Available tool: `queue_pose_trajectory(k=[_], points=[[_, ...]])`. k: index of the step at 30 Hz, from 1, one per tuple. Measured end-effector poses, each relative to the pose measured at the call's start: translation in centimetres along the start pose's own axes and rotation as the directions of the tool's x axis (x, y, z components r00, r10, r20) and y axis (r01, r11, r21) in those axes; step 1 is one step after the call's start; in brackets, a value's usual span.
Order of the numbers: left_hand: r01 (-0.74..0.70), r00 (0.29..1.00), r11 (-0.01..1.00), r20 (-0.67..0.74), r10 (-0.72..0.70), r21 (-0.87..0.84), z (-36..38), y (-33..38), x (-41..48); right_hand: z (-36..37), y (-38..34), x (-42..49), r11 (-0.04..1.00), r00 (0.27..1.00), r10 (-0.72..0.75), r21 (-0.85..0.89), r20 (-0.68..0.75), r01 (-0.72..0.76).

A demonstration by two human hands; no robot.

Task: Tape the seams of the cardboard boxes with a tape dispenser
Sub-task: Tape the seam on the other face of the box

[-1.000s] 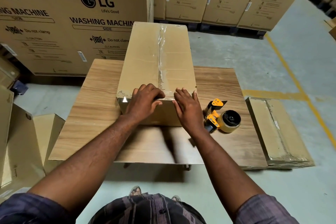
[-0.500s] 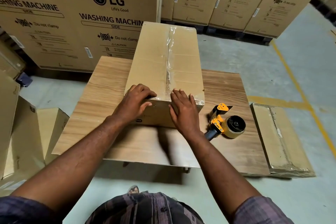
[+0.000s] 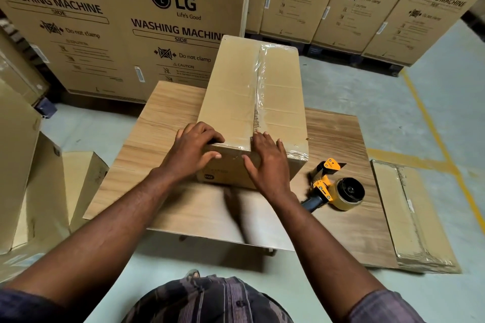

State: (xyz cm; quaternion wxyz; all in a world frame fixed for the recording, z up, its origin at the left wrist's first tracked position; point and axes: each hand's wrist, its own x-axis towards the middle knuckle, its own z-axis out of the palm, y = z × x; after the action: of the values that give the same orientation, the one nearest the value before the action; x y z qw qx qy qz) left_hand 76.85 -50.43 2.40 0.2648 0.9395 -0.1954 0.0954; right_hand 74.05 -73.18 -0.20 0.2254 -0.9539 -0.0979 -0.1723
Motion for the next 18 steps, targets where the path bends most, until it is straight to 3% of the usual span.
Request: queue_pose_trajectory(k=[3, 8, 11, 15, 18], points=[[0.016, 0.999, 1.0, -0.028, -0.016, 0.005, 0.1, 0.4, 0.7, 0.3, -1.8, 1.4, 0.997, 0.999, 0.014, 0.077, 0.036, -0.017], [0.001, 1.0, 1.0, -0.004, -0.001, -0.009, -0.2, 0.0, 0.5, 1.0, -1.5, 1.2, 0.995, 0.993, -0.102, -0.008, 0.058, 0.103], [-0.008, 0.997, 1.0, -0.073, 0.01, 0.022, 0.0, -1.4, -0.8, 0.8, -1.5, 0.9, 0.992, 0.989, -0.122, -0.033, 0.089, 0.125], [-0.011, 0.992, 0.989, -0.127, -0.008, -0.146, -0.2, -2.3, -0.9, 0.8, -4.0, 2.6, 0.995, 0.992, -0.099, 0.034, 0.079, 0.097], [0.056, 0.984, 0.964, -0.148, -0.097, -0.26, -0.3, -2.7, -0.8, 1.4, -4.9, 2.8, 0.991, 0.987, -0.128, 0.058, 0.096, 0.123]])
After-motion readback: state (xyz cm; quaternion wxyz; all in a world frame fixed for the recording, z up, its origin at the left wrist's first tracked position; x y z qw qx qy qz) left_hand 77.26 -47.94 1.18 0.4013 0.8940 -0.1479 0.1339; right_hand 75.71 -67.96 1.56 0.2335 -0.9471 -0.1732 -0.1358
